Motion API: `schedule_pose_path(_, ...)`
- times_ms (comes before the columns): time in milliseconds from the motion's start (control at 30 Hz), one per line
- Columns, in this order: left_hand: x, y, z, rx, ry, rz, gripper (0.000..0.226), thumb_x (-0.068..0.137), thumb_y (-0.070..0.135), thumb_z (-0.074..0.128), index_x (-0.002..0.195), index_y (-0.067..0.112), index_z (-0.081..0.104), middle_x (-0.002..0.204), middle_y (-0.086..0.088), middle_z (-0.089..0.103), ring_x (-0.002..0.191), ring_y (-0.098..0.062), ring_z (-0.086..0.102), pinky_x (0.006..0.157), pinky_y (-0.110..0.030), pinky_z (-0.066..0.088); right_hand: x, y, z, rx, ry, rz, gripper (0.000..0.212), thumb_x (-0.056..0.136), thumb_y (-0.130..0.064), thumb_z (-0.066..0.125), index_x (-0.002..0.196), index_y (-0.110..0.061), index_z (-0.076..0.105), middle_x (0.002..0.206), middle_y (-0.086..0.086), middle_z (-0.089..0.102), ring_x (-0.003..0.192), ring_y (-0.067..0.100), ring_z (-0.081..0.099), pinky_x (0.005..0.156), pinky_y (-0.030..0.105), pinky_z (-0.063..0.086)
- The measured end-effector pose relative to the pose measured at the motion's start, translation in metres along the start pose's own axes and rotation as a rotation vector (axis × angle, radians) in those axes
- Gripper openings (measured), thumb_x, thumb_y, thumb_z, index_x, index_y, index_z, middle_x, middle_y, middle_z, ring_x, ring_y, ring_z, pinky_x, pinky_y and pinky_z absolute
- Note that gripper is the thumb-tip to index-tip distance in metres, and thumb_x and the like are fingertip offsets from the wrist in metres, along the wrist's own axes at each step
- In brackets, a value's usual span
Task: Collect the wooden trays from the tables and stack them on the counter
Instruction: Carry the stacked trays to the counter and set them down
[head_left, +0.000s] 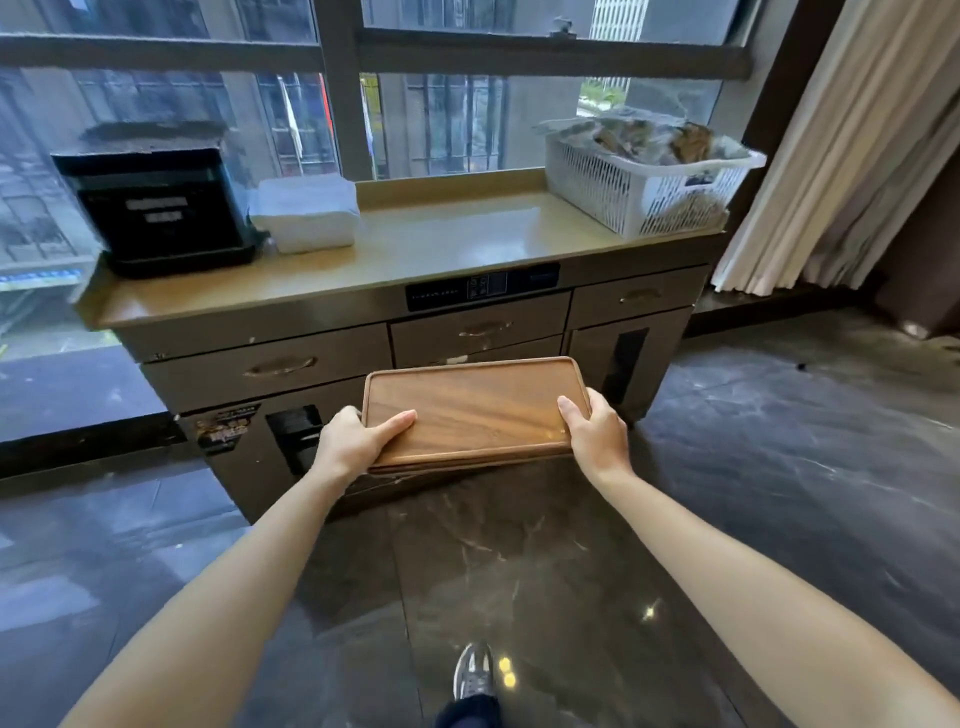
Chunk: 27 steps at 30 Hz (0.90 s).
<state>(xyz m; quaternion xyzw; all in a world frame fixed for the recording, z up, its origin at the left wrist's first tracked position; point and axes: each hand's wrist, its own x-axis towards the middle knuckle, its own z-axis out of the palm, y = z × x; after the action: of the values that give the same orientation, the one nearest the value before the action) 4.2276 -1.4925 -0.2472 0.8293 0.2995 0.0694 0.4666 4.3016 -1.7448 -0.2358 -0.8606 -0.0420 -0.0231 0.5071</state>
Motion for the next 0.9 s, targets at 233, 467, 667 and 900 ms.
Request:
schedule_pose_path(233, 0.186, 0.078, 0.019, 0.013, 0.010, -0.002, 0.055, 0.068, 0.059, 0.067, 0.088, 0.010, 0.052, 0.089, -0.004, 0.056, 0.082, -0.022, 0.051, 0.069, -0.030, 0.037, 0.195, -0.026, 0.043, 0.018, -0.039, 0.024, 0.042, 0.094, -0.032, 0.045, 0.128, -0.007, 0.049, 0.125, 0.012, 0.059, 0.116, 0.028, 0.053, 0.091, 0.030, 0.041)
schedule_pose_path(467, 0.325, 0.139, 0.049, 0.012, 0.058, -0.005, 0.061, 0.068, 0.059, 0.067, 0.099, 0.007, 0.058, 0.087, -0.002, 0.058, 0.074, -0.016, 0.054, 0.062, -0.024, 0.038, 0.370, -0.040, 0.070, 0.018, -0.093, 0.028, 0.039, 0.092, -0.034, 0.048, 0.118, -0.007, 0.058, 0.113, 0.012, 0.065, 0.107, 0.028, 0.057, 0.085, 0.034, 0.045)
schedule_pose_path(667, 0.440, 0.168, 0.079, 0.008, 0.146, -0.095, 0.053, 0.068, 0.060, 0.067, 0.086, 0.012, 0.053, 0.081, 0.000, 0.055, 0.078, -0.020, 0.051, 0.060, -0.027, 0.035, 0.516, -0.029, 0.116, 0.049, -0.225, 0.029, 0.029, 0.089, -0.036, 0.052, 0.092, -0.008, 0.061, 0.078, -0.001, 0.059, 0.087, 0.024, 0.055, 0.074, 0.031, 0.040)
schedule_pose_path(900, 0.542, 0.203, 0.112, 0.028, 0.207, -0.228, 0.051, 0.069, 0.057, 0.068, 0.082, 0.009, 0.056, 0.086, -0.008, 0.061, 0.081, -0.027, 0.055, 0.068, -0.032, 0.041, 0.657, -0.021, 0.158, -0.014, -0.333, 0.066, 0.038, 0.087, -0.038, 0.052, 0.094, -0.002, 0.063, 0.092, 0.015, 0.065, 0.093, 0.034, 0.059, 0.073, 0.034, 0.040)
